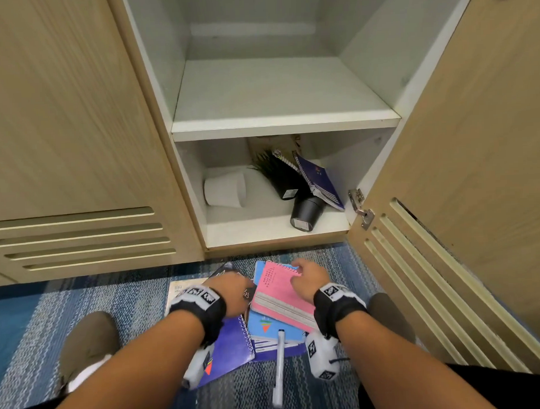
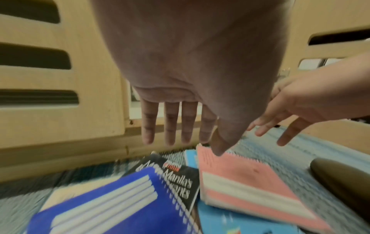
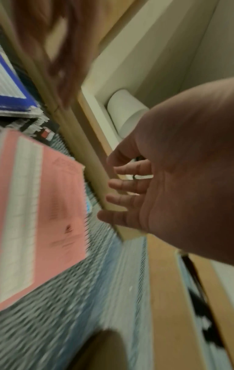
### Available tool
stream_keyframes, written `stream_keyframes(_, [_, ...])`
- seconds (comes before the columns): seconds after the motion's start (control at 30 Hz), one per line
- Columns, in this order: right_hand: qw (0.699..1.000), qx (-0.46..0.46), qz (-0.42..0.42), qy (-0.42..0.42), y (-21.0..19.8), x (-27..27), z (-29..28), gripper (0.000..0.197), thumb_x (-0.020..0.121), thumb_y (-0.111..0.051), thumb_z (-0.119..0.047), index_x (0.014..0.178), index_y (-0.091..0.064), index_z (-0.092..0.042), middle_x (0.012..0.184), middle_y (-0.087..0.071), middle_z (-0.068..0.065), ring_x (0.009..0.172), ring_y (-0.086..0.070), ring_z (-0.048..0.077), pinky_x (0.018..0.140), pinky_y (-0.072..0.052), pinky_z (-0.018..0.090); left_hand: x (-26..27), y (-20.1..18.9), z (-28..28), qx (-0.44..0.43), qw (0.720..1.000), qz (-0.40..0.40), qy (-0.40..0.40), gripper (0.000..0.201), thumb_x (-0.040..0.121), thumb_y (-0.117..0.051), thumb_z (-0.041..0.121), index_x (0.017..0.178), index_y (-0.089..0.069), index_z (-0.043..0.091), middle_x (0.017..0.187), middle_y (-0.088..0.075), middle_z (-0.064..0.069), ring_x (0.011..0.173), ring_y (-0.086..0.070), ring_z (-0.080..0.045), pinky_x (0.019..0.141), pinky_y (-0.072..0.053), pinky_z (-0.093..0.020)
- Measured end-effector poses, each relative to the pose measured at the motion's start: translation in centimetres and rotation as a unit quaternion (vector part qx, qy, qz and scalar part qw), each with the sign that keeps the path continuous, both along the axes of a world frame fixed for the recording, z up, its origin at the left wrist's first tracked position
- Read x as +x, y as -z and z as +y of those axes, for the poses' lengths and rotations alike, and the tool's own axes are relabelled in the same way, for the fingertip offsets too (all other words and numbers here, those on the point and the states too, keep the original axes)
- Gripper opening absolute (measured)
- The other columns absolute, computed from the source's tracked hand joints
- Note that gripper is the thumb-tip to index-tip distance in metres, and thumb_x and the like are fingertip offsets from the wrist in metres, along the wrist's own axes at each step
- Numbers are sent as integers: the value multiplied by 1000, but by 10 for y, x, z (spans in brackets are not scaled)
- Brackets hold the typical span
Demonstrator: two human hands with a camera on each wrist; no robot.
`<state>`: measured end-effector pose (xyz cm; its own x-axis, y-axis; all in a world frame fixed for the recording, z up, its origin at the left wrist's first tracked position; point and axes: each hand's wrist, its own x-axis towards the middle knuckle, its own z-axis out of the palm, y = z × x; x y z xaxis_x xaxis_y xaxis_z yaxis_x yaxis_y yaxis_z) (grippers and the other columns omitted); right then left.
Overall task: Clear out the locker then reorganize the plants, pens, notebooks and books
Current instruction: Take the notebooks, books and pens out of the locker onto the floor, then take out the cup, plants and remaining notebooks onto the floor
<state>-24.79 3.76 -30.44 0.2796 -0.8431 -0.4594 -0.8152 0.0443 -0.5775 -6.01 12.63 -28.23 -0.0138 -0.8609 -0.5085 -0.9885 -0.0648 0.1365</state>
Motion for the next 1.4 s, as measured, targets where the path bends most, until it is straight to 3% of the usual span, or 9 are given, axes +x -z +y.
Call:
stream_keyframes(0.17, [990, -141, -21, 17, -38, 16, -42, 38, 88, -57, -12, 125, -59, -21, 129, -52, 7, 112, -56, 27, 98, -49, 37, 7, -38, -57, -149, 984, -95, 12, 43, 85, -55, 21, 128, -58, 22, 130, -56, -7, 119, -51, -27, 98, -47, -43])
stream_keyframes(0.27, [977, -186, -25, 99, -47, 17, -71, 47, 86, -62, -20, 132, -49, -27, 132, -43, 11, 121, -48, 35, 100, -44, 39, 25, -58, -89, -209, 960, -185, -6, 63, 81, -61, 17, 142, -44, 26, 157, -25, -14, 140, -28, -37, 111, -33, -53])
stream_keyframes(0.43, [978, -104, -64, 167, -37, 19, -105, 78, 83, -71, -38, 148, -27, -42, 148, -29, 13, 130, -43, 41, 108, -43, 45, 58, -54, -119, -128, 974, -166, -89, 92, 87, -52, 1, 155, -3, 40, 163, 17, -14, 150, -2, -44, 117, -25, -56])
stream_keyframes(0.67, [982, -80, -64, 160, -23, 33, -119, 88, 83, -73, -43, 150, -17, -34, 147, -35, 18, 129, -46, 41, 104, -42, 44, 60, -38, -122, -132, 978, -136, -82, 75, 81, -53, -2, 145, -30, 28, 141, -41, -19, 125, -45, -39, 93, -52, -50])
stream_keyframes(0.8, [972, -74, -96, 204, -19, 39, -122, 80, 80, -77, -27, 141, -25, -31, 139, -42, 18, 119, -52, 40, 96, -47, 42, 62, -31, -120, -172, 968, -177, -37, 56, 84, -63, 10, 133, -42, 25, 127, -43, -17, 113, -49, -37, 85, -52, -47])
stream_keyframes(0.93, [969, -16, -120, 214, -17, 42, -108, 77, 56, -78, -28, 109, -24, -45, 120, -47, 11, 90, -67, 35, 75, -60, 51, 62, -26, -116, -161, 966, -200, 3, 54, 88, -67, 24, 137, -46, 21, 150, -29, -24, 136, -34, -45, 105, -42, -54])
stream_keyframes(1.07, [981, 1, -112, 159, -11, 35, -75, 79, 53, -78, -25, 108, -25, -46, 114, -51, 9, 83, -67, 30, 65, -62, 44, 56, -26, -101, -165, 973, -162, 15, 49, 83, -71, 26, 127, -54, 17, 144, -33, -21, 128, -41, -39, 100, -47, -53])
stream_keyframes(1.23, [996, -58, -57, 34, -9, 27, -22, 72, 49, -85, -28, 97, -32, -33, 103, -50, 4, 80, -55, 23, 63, -47, 33, 55, -41, -60, -182, 975, -122, 31, 60, 77, -77, 43, 125, -53, 16, 133, -44, -18, 114, -51, -37, 95, -48, -46])
stream_keyframes(1.4, [994, -100, -30, -22, 5, 19, 30, 65, 51, -87, -34, 88, -35, -24, 95, -46, 1, 71, -45, 16, 52, -31, 29, 63, -42, 2, -199, 976, -81, 38, 52, 70, -72, 55, 100, -61, 14, 116, -58, -14, 94, -57, -35, 77, -51, -42])
